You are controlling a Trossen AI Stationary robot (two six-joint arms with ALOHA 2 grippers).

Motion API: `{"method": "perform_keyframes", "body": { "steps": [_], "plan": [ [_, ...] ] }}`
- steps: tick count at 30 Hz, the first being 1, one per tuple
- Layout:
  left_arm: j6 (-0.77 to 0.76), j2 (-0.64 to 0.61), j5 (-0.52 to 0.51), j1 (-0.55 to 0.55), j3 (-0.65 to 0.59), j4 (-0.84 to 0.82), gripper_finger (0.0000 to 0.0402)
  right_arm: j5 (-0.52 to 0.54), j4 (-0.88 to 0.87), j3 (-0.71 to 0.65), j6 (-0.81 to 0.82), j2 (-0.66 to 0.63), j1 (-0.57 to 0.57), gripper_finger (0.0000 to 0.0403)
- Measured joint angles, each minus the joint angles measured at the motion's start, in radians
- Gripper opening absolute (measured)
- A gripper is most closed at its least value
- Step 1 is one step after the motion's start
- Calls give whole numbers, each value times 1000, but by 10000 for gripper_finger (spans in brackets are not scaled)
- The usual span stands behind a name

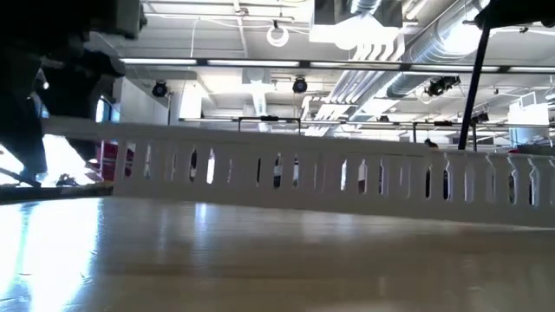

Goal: Ziptie cables
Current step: Close the white cable duct

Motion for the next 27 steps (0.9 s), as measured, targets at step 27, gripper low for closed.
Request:
{"method": "perform_keyframes", "body": {
  "steps": [27],
  "plan": [
    [215,-23,-251,234,-50,47,226,-676,-428,-215,456,-35,-257,135]
  ]
}}
